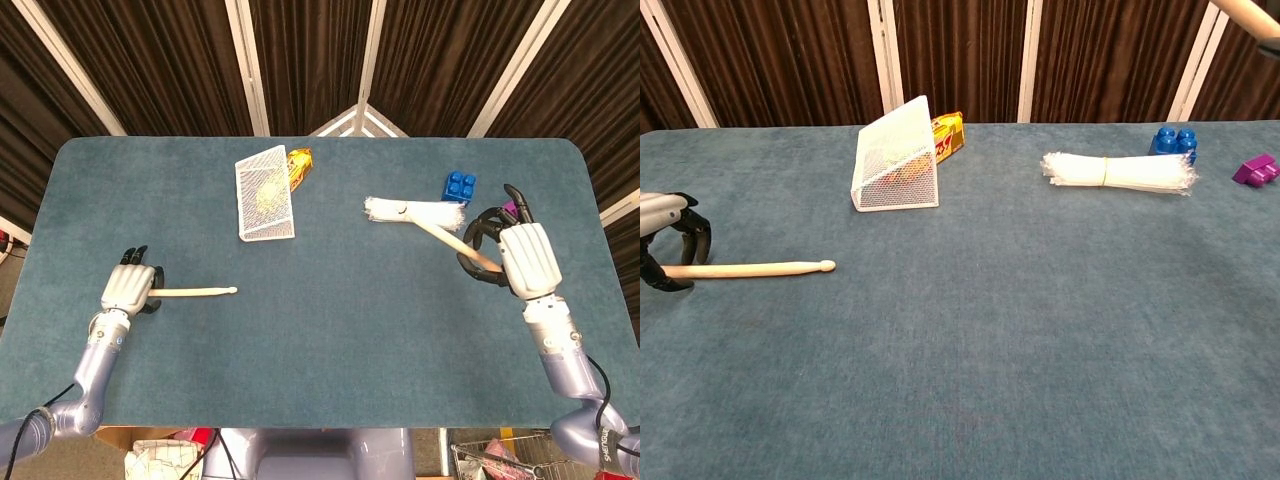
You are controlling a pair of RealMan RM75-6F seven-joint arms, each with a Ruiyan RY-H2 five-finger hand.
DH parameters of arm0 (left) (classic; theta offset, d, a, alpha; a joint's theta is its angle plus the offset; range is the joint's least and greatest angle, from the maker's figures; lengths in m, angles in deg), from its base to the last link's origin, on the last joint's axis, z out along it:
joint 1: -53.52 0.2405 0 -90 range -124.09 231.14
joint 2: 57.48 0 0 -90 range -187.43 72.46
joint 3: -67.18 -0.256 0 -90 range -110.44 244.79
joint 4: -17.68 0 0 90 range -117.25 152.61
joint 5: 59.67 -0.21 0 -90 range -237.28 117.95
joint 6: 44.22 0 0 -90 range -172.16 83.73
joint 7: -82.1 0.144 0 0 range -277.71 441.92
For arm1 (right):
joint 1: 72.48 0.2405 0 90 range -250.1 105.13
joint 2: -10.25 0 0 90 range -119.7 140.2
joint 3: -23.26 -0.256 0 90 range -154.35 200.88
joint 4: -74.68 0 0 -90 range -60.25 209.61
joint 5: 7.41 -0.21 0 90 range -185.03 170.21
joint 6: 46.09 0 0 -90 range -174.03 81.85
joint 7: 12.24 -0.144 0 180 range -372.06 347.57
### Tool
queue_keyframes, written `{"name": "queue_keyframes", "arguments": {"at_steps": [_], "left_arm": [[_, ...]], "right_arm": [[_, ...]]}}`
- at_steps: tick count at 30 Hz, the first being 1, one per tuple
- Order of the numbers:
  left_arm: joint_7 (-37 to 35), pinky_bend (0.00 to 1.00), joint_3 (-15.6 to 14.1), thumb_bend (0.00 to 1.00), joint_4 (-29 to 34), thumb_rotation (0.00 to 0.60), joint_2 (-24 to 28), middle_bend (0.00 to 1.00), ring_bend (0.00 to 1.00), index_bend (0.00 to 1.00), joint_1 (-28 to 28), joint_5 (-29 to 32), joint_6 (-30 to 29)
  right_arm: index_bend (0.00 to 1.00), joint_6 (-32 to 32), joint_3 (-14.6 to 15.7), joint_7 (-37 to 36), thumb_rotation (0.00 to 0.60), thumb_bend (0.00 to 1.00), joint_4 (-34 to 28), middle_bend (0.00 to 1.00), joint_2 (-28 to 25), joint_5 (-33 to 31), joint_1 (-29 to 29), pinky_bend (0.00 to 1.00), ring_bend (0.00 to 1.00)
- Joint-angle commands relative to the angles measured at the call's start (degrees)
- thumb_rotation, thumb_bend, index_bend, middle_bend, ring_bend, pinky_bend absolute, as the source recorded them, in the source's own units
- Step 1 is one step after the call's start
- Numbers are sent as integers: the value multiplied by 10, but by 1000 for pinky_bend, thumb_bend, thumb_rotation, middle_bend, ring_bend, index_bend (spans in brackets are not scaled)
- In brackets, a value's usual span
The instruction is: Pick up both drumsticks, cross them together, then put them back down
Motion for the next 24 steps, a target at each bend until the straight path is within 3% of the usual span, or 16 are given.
{"name": "queue_keyframes", "arguments": {"at_steps": [1,5,24], "left_arm": [[8,0,2,391,4,600,-3,501,34,509,-4,7,-3],[14,0,1,485,14,600,-1,512,35,517,-9,12,3],[69,0,-6,483,27,600,-2,514,35,510,-18,50,-10]], "right_arm": [[711,2,0,0,600,427,1,656,2,1,-1,0,362],[710,0,1,1,600,427,4,656,3,2,0,0,362],[711,-3,7,-4,600,427,21,656,9,5,-2,0,362]]}}
